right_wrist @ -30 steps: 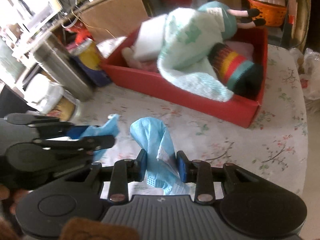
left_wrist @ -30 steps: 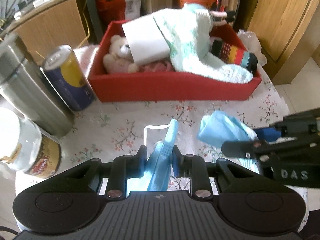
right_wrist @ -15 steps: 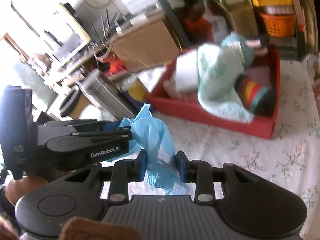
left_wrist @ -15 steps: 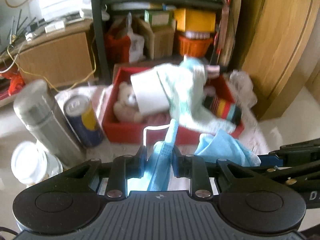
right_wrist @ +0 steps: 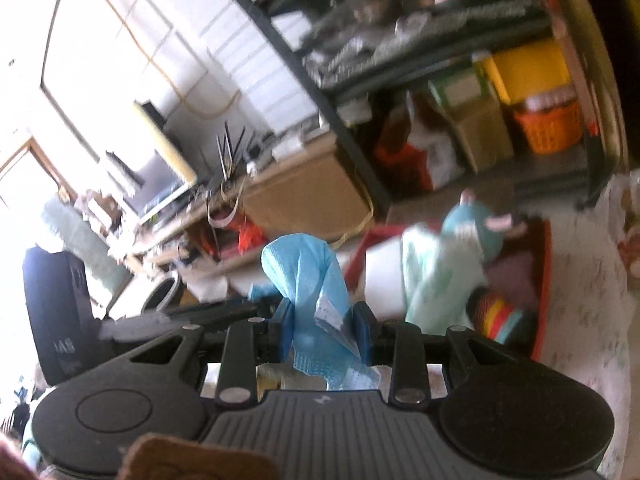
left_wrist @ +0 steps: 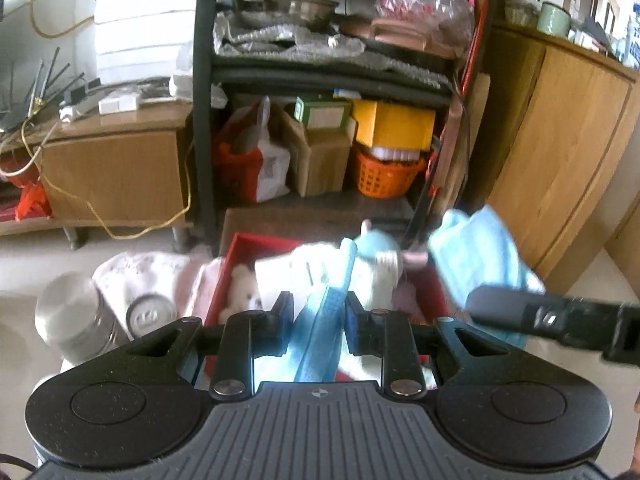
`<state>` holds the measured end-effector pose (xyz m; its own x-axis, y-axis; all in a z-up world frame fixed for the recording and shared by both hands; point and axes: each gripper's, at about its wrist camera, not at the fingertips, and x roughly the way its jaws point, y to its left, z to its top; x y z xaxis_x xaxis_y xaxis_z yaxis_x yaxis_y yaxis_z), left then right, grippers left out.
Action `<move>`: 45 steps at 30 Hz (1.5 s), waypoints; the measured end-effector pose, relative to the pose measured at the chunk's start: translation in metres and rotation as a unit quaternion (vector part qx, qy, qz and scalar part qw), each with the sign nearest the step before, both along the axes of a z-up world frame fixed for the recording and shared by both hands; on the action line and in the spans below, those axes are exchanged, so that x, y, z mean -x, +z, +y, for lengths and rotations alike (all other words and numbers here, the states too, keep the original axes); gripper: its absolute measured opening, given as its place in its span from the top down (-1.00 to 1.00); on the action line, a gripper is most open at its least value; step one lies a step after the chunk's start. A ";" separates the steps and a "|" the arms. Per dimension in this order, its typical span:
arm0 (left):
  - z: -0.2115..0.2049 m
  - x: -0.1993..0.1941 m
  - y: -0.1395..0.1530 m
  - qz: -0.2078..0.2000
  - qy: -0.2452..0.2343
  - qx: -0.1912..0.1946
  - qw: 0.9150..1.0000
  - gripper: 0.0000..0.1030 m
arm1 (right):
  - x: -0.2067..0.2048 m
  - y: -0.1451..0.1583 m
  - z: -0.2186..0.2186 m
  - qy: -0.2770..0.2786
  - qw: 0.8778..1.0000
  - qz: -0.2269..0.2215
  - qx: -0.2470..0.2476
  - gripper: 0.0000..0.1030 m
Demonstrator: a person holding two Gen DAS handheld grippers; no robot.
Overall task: Organize soft objects
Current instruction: 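Lift and carry the masks over the red box with both tools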
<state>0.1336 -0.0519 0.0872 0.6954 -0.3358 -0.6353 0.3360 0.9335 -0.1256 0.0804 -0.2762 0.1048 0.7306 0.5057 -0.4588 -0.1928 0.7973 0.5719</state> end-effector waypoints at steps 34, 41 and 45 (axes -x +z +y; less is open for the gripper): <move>-0.026 -0.108 -0.060 0.035 0.056 -0.053 0.996 0.24 | -0.108 -0.056 -0.012 -0.067 0.994 0.025 0.080 0.92; -0.028 -0.110 -0.067 0.041 0.061 -0.077 0.994 -0.28 | -0.111 -0.067 -0.002 -0.062 0.992 0.044 0.100 0.61; -0.026 -0.110 -0.065 0.041 0.065 -0.075 0.994 -0.35 | -0.111 -0.068 -0.001 -0.064 0.991 0.044 0.108 0.52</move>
<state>0.2433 -0.0779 0.0222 0.6710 -0.1437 -0.7274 0.2065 0.9784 -0.0027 0.1910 -0.2770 0.0370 0.7354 0.2940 -0.6105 -0.0390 0.9178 0.3951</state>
